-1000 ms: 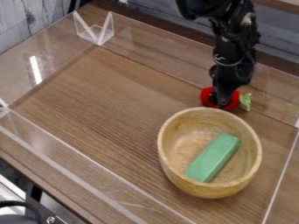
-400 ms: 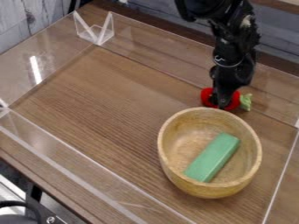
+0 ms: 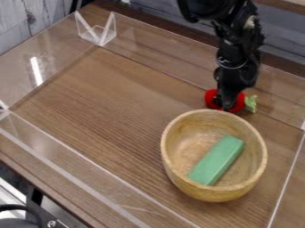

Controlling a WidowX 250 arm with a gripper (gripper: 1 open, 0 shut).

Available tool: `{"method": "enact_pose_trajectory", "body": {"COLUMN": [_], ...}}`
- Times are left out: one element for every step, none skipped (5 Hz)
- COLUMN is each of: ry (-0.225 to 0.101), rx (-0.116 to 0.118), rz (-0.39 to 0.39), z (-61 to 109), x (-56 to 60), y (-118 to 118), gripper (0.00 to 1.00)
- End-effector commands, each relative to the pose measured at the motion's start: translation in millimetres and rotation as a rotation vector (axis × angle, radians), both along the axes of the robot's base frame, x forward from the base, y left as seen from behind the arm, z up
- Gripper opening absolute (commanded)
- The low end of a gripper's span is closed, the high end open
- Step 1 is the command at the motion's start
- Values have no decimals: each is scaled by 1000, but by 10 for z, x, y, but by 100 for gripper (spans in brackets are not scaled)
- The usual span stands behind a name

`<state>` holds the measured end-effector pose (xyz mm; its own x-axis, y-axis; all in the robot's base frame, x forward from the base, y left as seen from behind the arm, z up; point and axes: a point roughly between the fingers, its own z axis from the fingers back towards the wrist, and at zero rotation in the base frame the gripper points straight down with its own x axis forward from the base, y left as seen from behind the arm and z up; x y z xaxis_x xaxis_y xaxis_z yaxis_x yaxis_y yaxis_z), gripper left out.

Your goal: Move the red object to the right side of the table

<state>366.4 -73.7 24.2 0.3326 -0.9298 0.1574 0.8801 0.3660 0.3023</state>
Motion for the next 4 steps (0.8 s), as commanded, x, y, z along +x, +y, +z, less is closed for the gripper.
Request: {"method": "enact_pose_trajectory", "body": {"ry": [-3, -3, -2, -3], "rx": [-10, -15, -20, -25], "rz": [-20, -17, -13, -10], "z": [-68, -84, -101, -114], "x": [-4, -5, -5, -6], "y": [-54, -35, -17, 0], "gripper": [0, 0, 0, 0]}}
